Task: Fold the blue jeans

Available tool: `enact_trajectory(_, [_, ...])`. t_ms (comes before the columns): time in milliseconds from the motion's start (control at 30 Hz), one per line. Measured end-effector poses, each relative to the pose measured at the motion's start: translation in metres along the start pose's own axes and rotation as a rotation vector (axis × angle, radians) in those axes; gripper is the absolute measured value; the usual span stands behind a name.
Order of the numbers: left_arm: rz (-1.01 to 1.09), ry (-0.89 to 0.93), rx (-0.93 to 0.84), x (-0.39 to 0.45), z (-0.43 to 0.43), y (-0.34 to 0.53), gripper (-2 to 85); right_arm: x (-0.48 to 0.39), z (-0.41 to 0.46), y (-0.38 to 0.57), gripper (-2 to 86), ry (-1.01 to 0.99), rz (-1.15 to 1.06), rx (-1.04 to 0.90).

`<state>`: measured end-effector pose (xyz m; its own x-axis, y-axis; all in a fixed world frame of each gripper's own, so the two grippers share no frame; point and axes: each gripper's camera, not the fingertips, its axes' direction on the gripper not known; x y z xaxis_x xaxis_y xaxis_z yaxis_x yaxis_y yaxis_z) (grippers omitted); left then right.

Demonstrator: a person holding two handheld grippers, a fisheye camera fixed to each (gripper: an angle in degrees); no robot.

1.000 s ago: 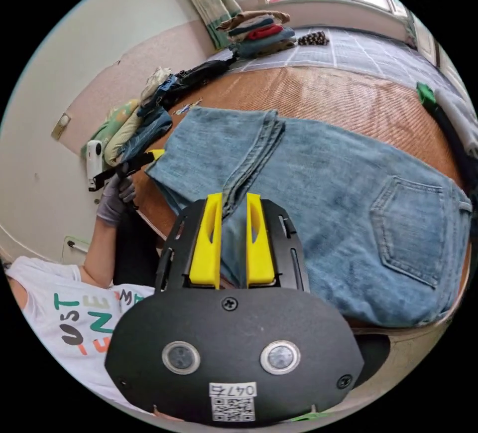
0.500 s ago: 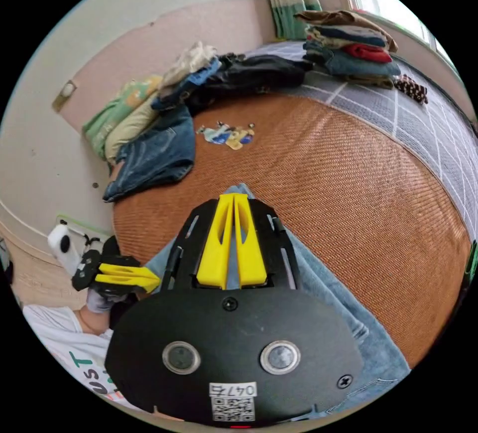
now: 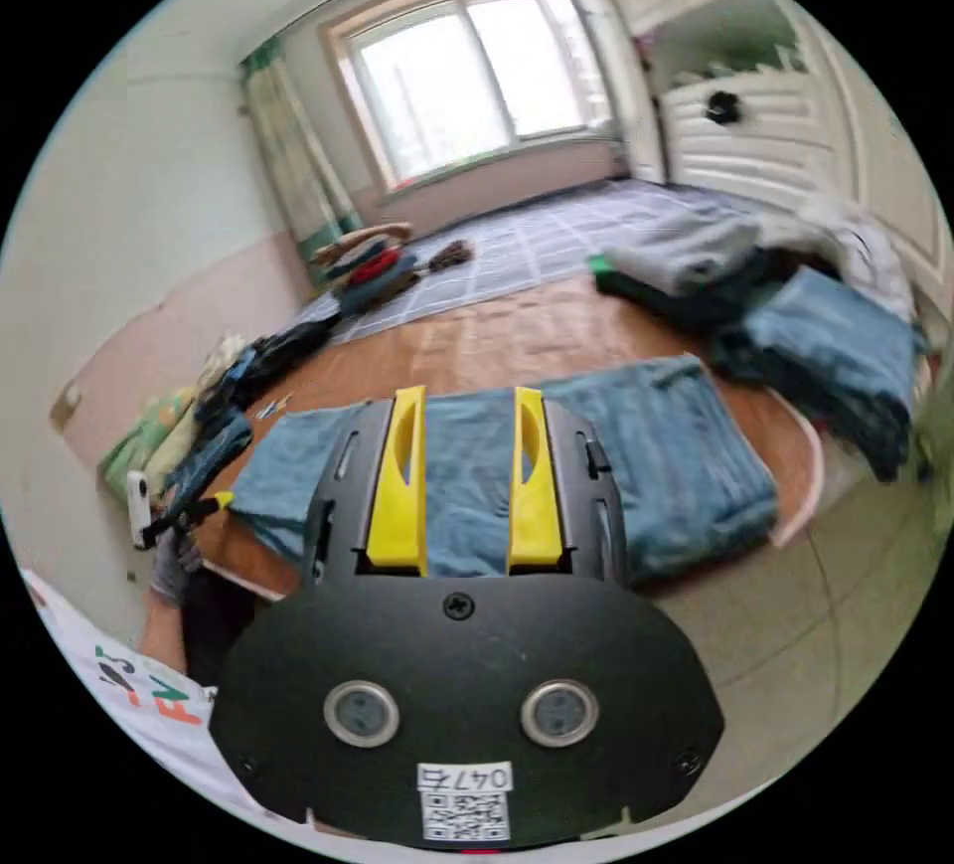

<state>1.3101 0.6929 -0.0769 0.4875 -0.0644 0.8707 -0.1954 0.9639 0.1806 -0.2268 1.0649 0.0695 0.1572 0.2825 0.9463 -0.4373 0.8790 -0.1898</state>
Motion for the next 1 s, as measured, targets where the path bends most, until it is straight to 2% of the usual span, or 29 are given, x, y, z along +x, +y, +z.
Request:
enact_trajectory(100, [0.01,-0.013,0.007,0.009,-0.004,0.005,-0.7,0.168,-0.072,0.072,10.3,0.002,0.389,0.047])
enact_trajectory(167, [0.003,-0.019,0.026,0.014,-0.01,0.006,-0.5,0.222,-0.084,0.107,10.4,-0.064,0.518,0.052])
enact_trajectory(267, [-0.01,-0.011,0.071,0.022,-0.024,0.006,-0.3,0.265,-0.071,0.134,10.7,-0.184,0.601,0.004])
enact_trajectory(400, [0.036,-0.048,0.063,0.038,-0.04,0.007,-0.1,0.301,-0.072,0.136,9.9,-0.23,0.669,-0.021])
enact_trajectory(500, [0.051,-0.073,0.047,0.036,-0.046,0.011,0.1,0.313,-0.082,0.128,10.9,-0.244,0.693,-0.049])
enact_trajectory(733, [0.007,0.026,0.141,0.004,-0.055,0.037,0.4,0.304,-0.097,0.096,11.5,-0.348,0.769,-0.072])
enact_trajectory(833, [-0.016,0.093,0.141,-0.009,-0.047,0.053,0.4,0.298,-0.086,0.062,8.0,-0.327,0.798,-0.094])
enact_trajectory(933, [-0.028,0.077,0.097,-0.013,-0.04,0.065,0.0,0.277,-0.099,0.017,2.0,-0.283,0.787,-0.07])
enact_trajectory(1000, [-0.039,0.082,0.106,-0.016,-0.044,0.072,-0.5,0.218,-0.126,-0.043,0.8,-0.194,0.654,-0.015])
